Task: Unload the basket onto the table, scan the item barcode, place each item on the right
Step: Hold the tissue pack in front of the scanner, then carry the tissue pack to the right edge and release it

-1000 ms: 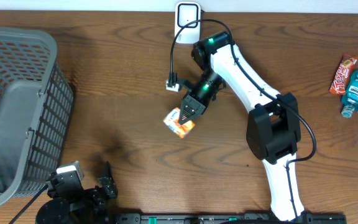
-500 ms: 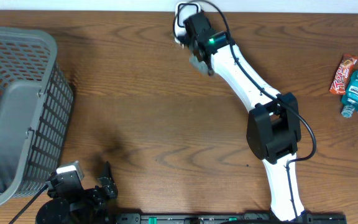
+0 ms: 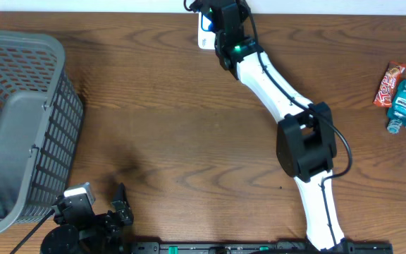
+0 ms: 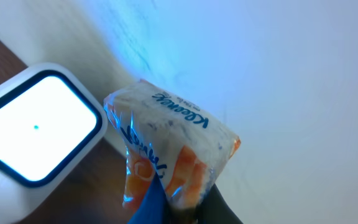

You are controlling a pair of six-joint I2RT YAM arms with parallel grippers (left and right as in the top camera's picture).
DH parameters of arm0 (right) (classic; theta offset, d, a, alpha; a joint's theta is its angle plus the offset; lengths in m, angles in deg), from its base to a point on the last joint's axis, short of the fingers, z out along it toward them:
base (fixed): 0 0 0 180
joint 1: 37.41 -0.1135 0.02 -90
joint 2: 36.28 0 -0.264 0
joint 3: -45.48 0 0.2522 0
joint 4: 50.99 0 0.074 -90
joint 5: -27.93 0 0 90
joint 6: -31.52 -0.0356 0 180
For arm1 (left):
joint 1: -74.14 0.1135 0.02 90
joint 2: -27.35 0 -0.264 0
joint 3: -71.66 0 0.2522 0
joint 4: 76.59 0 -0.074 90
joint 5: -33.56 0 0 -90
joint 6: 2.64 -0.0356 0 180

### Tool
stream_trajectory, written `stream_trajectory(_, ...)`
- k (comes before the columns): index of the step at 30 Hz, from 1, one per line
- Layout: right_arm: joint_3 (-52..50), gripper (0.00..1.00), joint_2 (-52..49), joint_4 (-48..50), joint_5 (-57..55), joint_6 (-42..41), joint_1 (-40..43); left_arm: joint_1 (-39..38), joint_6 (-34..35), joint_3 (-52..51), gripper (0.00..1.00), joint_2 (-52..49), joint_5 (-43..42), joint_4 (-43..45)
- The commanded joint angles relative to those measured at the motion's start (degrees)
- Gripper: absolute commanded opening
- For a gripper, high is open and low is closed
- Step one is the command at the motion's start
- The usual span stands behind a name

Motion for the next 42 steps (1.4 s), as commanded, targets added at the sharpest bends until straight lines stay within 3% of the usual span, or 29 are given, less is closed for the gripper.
stream_trajectory(1, 3.5, 0.01, -5.0, 1.5, 1.7, 8.3, 0.2, 0.3, 0.3, -0.1, 0.98, 0.0, -0.5, 0.1)
stream_trajectory(10, 6.8, 0.01, -9.4, 4.9, 2.9, 8.5, 0.1, 0.3, 0.3, -0.1, 0.98, 0.0, -0.5, 0.1)
stream_trajectory(13, 6.8, 0.01, -8.8, 4.4, -2.3, 8.8, 0.0, 0.3, 0.3, -0.1, 0.98, 0.0, -0.5, 0.1)
stream_trajectory(18, 6.8, 0.01, -4.8, -7.2, -13.3, 4.2, 1.3, 0.3, 0.3, -0.1, 0.98, 0.0, -0.5, 0.1)
stream_trajectory(21, 6.8, 0.01, -1.0, -20.1, -17.0, -3.9, 5.7, 0.3, 0.3, -0.1, 0.98, 0.0, -0.5, 0.1)
stream_trajectory(26, 6.8, 0.01, 1.8, -33.5, -16.7, -13.9, 16.0, 0.3, 0.3, -0.1, 0.98, 0.0, -0.5, 0.1)
stream_trajectory(31, 5.4, 0.06, 1.8, -41.6, -8.1, -21.4, 27.1, 0.3, 0.3, -0.1, 0.98, 0.0, -0.5, 0.1)
stream_trajectory(35, 2.6, 0.13, 1.6, -42.1, -4.2, -27.4, 34.4, 0.3, 0.3, -0.1, 0.98, 0.0, -0.5, 0.1)
stream_trajectory(37, 1.4, 0.22, 1.6, -42.3, -2.1, -30.9, 37.0, 0.3, 0.3, -0.1, 0.98, 0.0, -0.5, 0.1)
stream_trajectory(38, 1.4, 0.32, 1.6, -42.9, -1.3, -32.2, 37.9, 0.3, 0.3, -0.1, 0.98, 0.0, -0.5, 0.1)
stream_trajectory(39, 1.4, 0.54, 1.7, -43.5, -0.4, -33.7, 38.5, 0.3, 0.3, -0.1, 0.98, 0.0, -0.5, 0.1)
stream_trajectory(40, 1.4, 0.87, 1.9, -44.1, 0.5, -35.2, 39.0, 0.3, 0.3, -0.1, 0.98, 0.0, -0.5, 0.1)
stream_trajectory(41, 1.4, 0.99, 2.1, -44.3, 1.0, -36.3, 39.1, 0.3, 0.3, -0.1, 0.98, 0.0, -0.5, 0.1)
stream_trajectory(42, 1.4, 0.99, 2.7, -44.5, 1.5, -37.8, 39.1, 0.3, 0.3, -0.1, 0.98, 0.0, -0.5, 0.1)
